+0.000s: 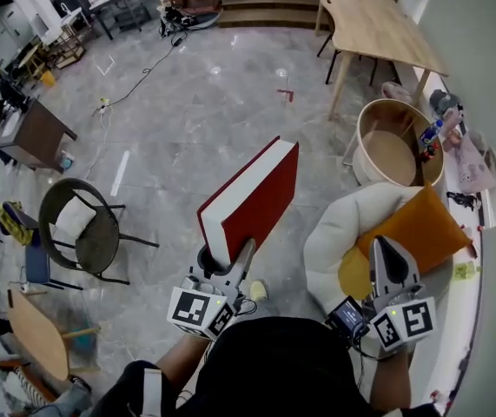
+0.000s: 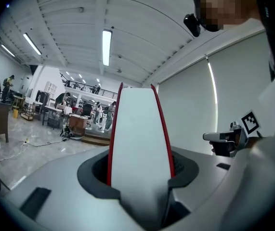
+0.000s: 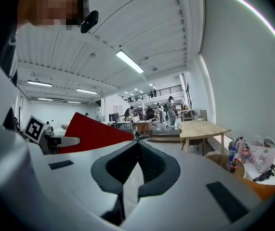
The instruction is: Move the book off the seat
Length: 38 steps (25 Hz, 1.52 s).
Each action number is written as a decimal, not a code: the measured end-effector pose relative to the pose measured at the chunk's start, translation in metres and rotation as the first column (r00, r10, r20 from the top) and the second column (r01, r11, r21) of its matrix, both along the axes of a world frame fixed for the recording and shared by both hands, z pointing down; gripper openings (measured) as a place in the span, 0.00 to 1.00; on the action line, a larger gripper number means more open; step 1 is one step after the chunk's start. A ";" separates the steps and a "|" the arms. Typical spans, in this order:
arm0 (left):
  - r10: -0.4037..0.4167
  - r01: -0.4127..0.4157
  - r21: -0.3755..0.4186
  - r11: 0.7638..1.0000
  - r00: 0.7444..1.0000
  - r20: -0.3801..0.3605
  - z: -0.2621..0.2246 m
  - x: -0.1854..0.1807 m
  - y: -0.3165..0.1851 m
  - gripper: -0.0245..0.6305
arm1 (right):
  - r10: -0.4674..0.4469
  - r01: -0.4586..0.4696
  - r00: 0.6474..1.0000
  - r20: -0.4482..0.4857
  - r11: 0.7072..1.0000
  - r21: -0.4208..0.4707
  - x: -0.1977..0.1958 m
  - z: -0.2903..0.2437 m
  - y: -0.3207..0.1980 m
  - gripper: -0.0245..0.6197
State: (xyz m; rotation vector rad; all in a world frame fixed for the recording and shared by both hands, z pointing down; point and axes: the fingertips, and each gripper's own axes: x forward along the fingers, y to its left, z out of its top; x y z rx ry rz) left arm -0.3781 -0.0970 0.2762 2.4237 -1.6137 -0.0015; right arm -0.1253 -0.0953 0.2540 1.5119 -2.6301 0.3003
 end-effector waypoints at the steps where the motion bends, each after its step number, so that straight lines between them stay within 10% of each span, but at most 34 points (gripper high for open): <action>1: 0.014 -0.014 0.000 1.000 1.000 0.003 0.002 -0.008 -0.006 0.40 | 0.011 -0.011 1.000 0.003 1.000 -0.002 -0.010 0.002 -0.006 0.06; 10: 0.054 -0.053 0.052 0.997 0.999 -0.009 -0.004 -0.060 -0.046 0.40 | 0.066 -0.066 0.998 -0.009 0.997 0.027 -0.066 -0.003 -0.043 0.06; 21: 0.070 -0.070 0.077 0.995 0.998 0.001 -0.011 -0.071 -0.116 0.40 | 0.192 -0.191 0.981 0.003 0.976 0.103 -0.032 -0.021 -0.103 0.06; 38: 0.278 -0.279 0.060 0.958 0.960 0.020 -0.017 0.072 -0.369 0.40 | 0.414 -0.414 0.910 0.016 0.907 0.082 0.120 -0.007 -0.291 0.06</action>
